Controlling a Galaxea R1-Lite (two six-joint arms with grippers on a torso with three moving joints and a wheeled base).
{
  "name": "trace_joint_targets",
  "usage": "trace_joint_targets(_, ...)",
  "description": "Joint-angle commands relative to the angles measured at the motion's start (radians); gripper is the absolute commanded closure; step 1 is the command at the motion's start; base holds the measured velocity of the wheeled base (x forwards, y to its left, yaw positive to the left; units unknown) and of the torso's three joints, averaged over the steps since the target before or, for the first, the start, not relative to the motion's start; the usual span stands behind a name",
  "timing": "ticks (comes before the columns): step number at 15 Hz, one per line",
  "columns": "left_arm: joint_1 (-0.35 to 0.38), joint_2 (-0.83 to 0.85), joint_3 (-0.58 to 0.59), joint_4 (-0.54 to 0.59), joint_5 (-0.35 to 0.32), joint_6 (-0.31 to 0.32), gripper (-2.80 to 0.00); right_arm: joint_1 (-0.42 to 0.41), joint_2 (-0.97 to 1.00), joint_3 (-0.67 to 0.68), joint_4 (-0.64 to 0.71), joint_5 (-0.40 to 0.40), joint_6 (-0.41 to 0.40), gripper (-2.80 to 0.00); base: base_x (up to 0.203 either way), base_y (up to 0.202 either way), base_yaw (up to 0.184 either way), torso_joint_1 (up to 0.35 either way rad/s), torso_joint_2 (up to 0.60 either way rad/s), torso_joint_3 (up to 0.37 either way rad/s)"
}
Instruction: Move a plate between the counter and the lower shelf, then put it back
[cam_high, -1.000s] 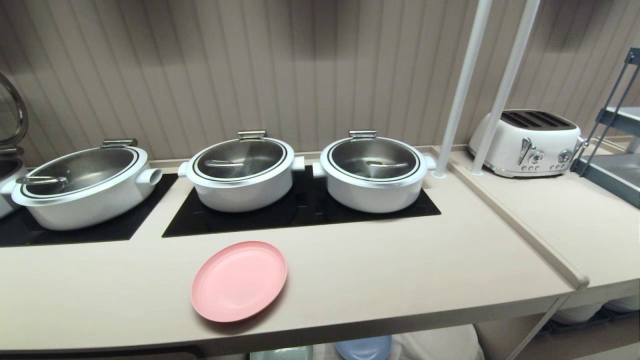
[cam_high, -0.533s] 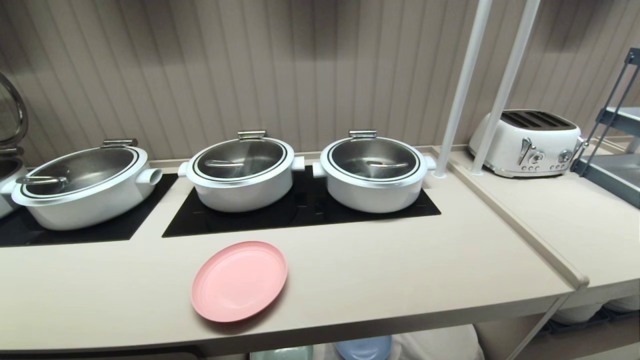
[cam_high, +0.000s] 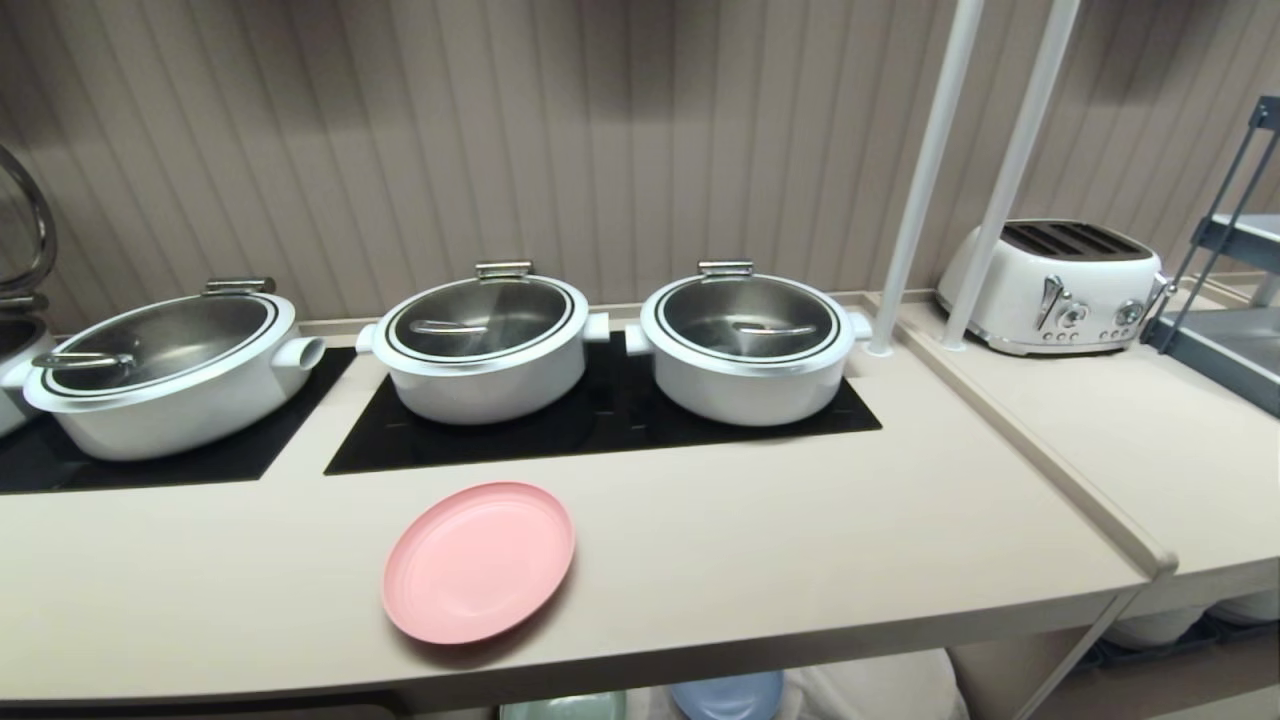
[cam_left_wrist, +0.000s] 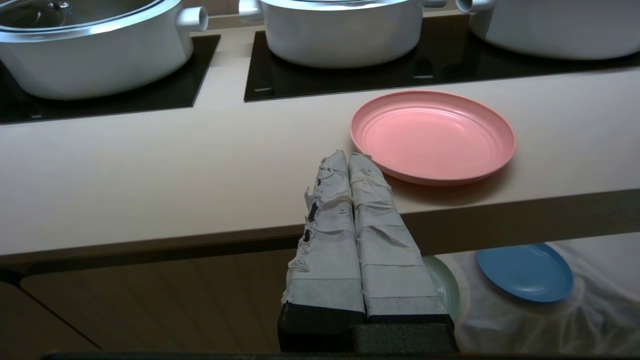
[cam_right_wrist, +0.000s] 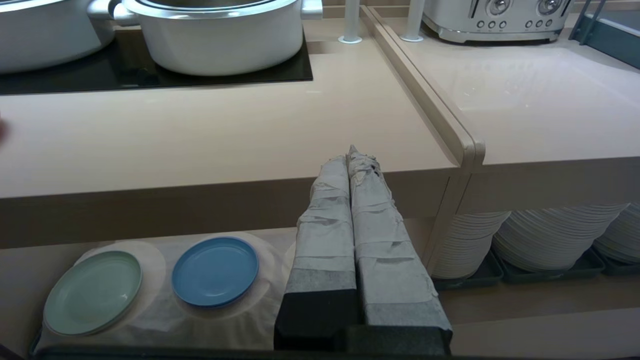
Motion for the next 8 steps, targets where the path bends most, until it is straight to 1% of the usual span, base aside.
trace_joint_targets(1,0.0,-0.003,0.0,0.0,0.0,0.0,0.0,0.0,0.0,0.0,0.0,-0.001,0.0,0.0,0.0,0.0,0.0,0.0,0.0,0.0)
trace_joint_targets(8,0.0,-0.003,0.0,0.0,0.002,-0.001,0.0,-0.001,0.0,0.0,0.0,0.0,0.0,0.0,0.0,0.0,0.0,0.0,0.0,0.0)
